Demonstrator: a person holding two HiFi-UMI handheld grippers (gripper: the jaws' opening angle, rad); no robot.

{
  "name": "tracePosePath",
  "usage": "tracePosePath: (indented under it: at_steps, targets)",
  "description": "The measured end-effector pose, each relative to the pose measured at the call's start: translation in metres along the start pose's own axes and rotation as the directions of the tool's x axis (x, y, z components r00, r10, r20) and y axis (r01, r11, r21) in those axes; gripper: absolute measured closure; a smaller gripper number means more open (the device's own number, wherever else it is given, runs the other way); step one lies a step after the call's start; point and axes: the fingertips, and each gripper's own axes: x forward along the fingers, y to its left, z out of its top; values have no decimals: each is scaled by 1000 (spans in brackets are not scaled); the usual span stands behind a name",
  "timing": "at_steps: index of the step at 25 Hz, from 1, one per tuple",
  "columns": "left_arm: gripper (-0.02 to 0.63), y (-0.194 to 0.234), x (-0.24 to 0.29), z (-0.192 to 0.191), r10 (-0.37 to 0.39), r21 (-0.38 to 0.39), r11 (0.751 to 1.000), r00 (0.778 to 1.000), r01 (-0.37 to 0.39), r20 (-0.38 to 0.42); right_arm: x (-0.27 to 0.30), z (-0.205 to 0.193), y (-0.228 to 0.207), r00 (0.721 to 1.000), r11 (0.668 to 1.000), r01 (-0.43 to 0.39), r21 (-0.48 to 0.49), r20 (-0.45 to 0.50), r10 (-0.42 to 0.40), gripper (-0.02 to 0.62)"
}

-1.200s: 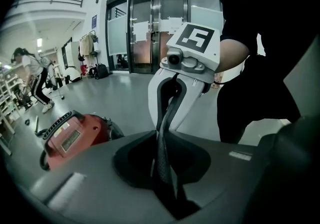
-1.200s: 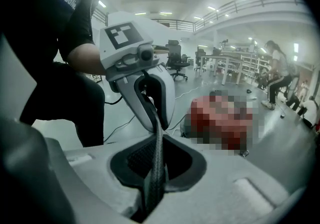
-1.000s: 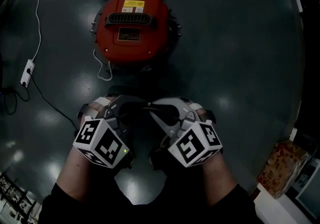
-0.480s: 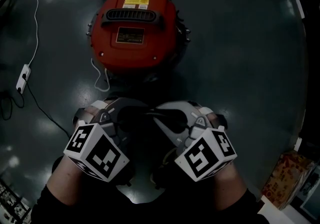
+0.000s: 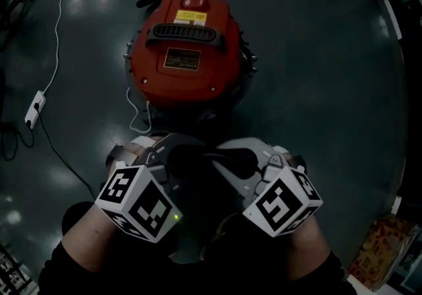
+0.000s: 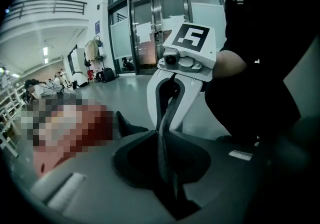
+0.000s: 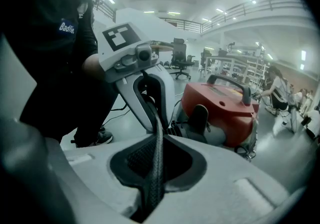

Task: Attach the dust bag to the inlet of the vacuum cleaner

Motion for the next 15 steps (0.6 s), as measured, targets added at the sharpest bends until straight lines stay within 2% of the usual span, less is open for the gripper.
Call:
tracePosePath:
  at_steps: [7, 15]
  targets:
    - [557, 5, -6, -4, -10, -29, 1000, 999, 12, 52, 3, 8, -2, 1000, 998, 1, -66, -15, -2, 555]
    - [560, 4, -2, -4, -28, -6, 1000, 1000, 28, 10, 2, 3, -2, 999, 997, 21, -73, -23, -23, 552]
